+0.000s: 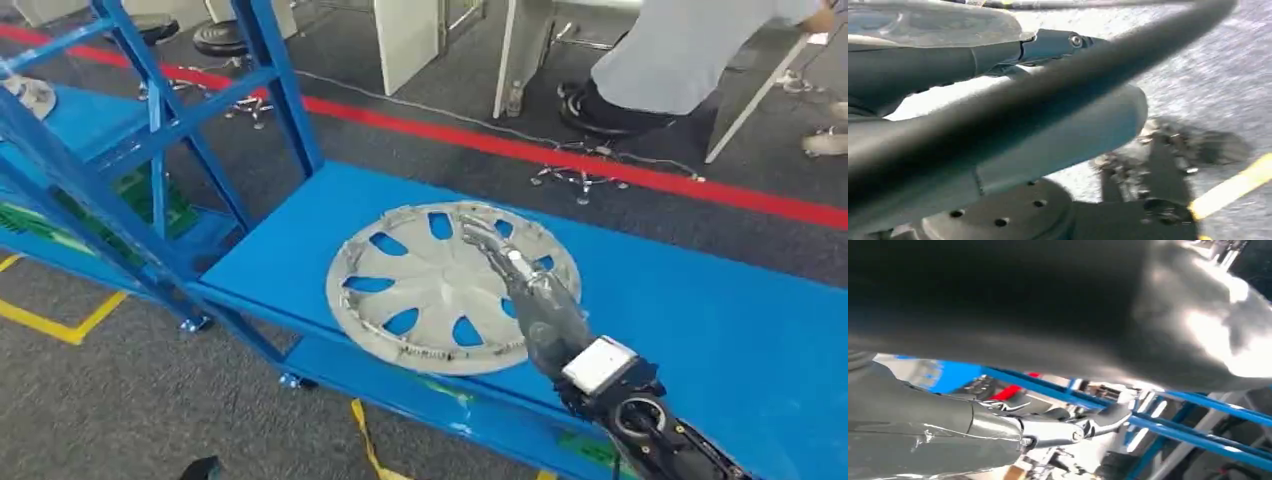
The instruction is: Take the parts from the cabinet and place them on the table.
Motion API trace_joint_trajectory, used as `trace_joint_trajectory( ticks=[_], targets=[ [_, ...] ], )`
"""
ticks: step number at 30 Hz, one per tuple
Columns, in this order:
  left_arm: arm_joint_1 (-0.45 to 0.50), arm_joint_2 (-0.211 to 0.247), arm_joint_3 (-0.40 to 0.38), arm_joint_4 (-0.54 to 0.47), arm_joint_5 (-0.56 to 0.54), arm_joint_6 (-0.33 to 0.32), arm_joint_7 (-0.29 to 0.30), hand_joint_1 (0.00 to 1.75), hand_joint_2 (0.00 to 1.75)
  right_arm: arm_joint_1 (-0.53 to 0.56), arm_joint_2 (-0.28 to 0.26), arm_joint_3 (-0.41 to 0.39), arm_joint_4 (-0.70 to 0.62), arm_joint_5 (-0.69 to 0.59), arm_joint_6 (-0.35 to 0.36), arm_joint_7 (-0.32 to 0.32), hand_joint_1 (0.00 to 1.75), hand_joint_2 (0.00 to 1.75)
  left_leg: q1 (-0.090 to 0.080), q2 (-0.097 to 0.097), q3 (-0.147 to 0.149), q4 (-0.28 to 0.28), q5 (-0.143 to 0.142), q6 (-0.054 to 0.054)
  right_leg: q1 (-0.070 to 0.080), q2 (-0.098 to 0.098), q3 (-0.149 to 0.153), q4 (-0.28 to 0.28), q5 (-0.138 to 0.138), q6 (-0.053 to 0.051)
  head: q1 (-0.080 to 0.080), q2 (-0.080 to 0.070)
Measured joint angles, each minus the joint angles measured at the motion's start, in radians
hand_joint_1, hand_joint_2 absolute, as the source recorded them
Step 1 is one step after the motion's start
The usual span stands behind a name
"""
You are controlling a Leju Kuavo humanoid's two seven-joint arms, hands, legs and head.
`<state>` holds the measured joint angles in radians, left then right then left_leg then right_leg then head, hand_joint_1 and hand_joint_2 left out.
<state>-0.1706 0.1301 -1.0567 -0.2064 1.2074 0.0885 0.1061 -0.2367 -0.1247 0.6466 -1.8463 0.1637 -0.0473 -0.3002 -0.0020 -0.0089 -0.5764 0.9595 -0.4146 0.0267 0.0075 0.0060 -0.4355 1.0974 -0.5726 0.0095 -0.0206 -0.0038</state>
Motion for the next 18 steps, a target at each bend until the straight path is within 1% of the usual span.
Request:
trace_joint_trajectory(
  ticks=[1,2,3,4,5,6,7,8,9,10,11,12,13,14,16,18],
  targets=[
    [-0.003,0.001,0.0,0.0,0.0,0.0,0.0,0.0,0.0,0.0,0.0,0.0,0.0,0.0,0.0,0.001,0.0,0.0,0.001,-0.001,0.008,0.0,-0.008,0.001,-0.002,0.0,-0.047,0.07,-0.031,0.004,0.007,0.0],
    [-0.003,0.001,0.0,0.0,0.0,0.0,0.0,0.0,0.0,0.005,0.0,0.0,0.0,0.0,0.0,0.002,0.0,0.0,0.001,-0.001,0.016,0.0,-0.017,0.002,-0.005,0.0,-0.094,0.132,-0.076,0.006,0.01,0.0],
    [-0.002,0.001,0.0,0.0,0.0,0.0,0.0,0.0,0.0,0.008,0.0,0.0,0.0,0.0,0.0,0.002,0.0,0.0,0.001,-0.001,0.024,0.0,-0.023,0.001,-0.008,0.0,-0.131,0.17,-0.112,0.009,0.014,0.0],
    [-0.001,0.0,0.0,0.0,0.0,0.0,0.0,0.0,0.0,0.01,0.0,0.0,0.0,0.0,0.0,0.002,0.0,0.0,0.001,-0.002,0.033,0.0,-0.031,-0.001,-0.009,0.0,-0.154,0.173,-0.119,0.01,0.019,0.0],
    [0.002,0.0,0.0,0.0,0.0,0.0,0.0,0.0,0.0,0.01,0.0,0.0,0.0,0.0,0.0,0.002,0.0,0.0,0.002,-0.003,0.044,0.0,-0.039,-0.003,-0.011,0.0,-0.161,0.137,-0.092,0.011,0.023,0.0],
    [0.003,-0.001,0.0,0.0,0.001,0.0,-0.001,0.0,0.0,0.01,0.0,0.0,0.0,0.0,0.0,0.002,0.0,0.0,0.002,-0.004,0.056,0.0,-0.047,-0.004,-0.011,0.0,-0.15,0.073,-0.039,0.009,0.025,0.0],
    [0.002,-0.002,0.0,0.0,0.002,0.0,-0.003,0.0,0.0,0.01,0.0,0.0,0.0,0.0,0.0,0.002,0.0,0.0,0.003,-0.005,0.068,0.0,-0.055,-0.007,-0.011,0.0,-0.13,-0.014,0.041,0.009,0.029,0.0],
    [0.003,-0.004,0.0,0.0,0.003,0.0,-0.006,0.0,0.0,0.01,0.0,0.0,0.0,0.0,0.0,0.002,0.0,0.0,0.003,-0.005,0.073,-0.002,-0.062,-0.012,-0.011,0.001,-0.117,-0.092,0.116,0.004,0.036,0.0],
    [0.0,-0.005,-0.001,0.0,0.003,0.0,-0.007,0.0,0.0,0.012,0.0,-0.001,0.001,0.0,0.0,0.002,0.0,0.0,0.001,-0.007,0.081,0.001,-0.065,-0.016,-0.004,0.0,-0.125,-0.099,0.088,0.001,0.033,0.0],
    [-0.002,-0.006,-0.001,0.0,0.003,0.0,-0.008,0.0,0.0,0.011,0.0,0.0,0.001,0.0,0.0,0.003,0.0,0.0,0.002,-0.01,0.074,0.001,-0.068,-0.023,-0.001,-0.001,-0.123,-0.1,0.059,-0.01,0.037,0.0],
    [-0.003,-0.006,-0.001,0.0,0.004,0.0,-0.01,0.0,0.0,0.013,0.0,-0.001,0.0,0.0,0.0,0.003,0.0,0.0,0.002,-0.01,0.076,0.003,-0.07,-0.029,-0.001,-0.002,-0.112,-0.105,0.104,-0.018,0.037,0.0],
    [0.0,-0.006,-0.001,0.0,0.004,0.0,-0.01,0.0,0.0,0.012,0.0,-0.001,0.0,0.0,0.0,0.003,0.0,0.0,-0.002,-0.01,0.076,0.017,-0.065,-0.036,-0.003,-0.003,-0.123,-0.107,0.104,-0.025,0.033,0.0],
    [-0.001,-0.006,-0.002,0.0,0.004,0.0,-0.01,0.0,0.0,0.013,0.0,-0.001,0.0,0.0,0.0,0.003,0.0,0.0,0.0,-0.008,0.082,0.011,-0.082,-0.019,-0.004,-0.002,-0.105,-0.105,0.111,-0.012,0.029,0.0],
    [-0.001,-0.005,-0.002,0.0,0.005,0.001,-0.011,0.0,0.0,0.012,0.0,0.0,-0.001,0.0,0.0,0.004,0.0,0.0,0.002,-0.007,0.08,0.008,-0.078,-0.016,-0.001,-0.001,-0.105,-0.105,0.11,-0.013,0.025,0.0],
    [-0.003,-0.006,-0.003,0.0,0.004,0.002,-0.011,0.0,0.0,0.012,0.0,-0.001,-0.001,0.001,-0.004,0.005,0.0,0.0,0.002,-0.007,0.082,0.001,-0.077,-0.018,0.0,0.0,-0.106,-0.106,0.11,-0.014,0.022,0.0],
    [-0.005,-0.006,-0.003,0.0,0.003,0.002,-0.011,0.0,0.0,0.013,0.0,-0.002,-0.001,0.002,-0.006,0.007,0.0,0.0,0.002,-0.007,0.083,-0.004,-0.077,-0.018,0.0,0.0,-0.107,-0.106,0.108,-0.017,0.015,0.0]
  ],
)
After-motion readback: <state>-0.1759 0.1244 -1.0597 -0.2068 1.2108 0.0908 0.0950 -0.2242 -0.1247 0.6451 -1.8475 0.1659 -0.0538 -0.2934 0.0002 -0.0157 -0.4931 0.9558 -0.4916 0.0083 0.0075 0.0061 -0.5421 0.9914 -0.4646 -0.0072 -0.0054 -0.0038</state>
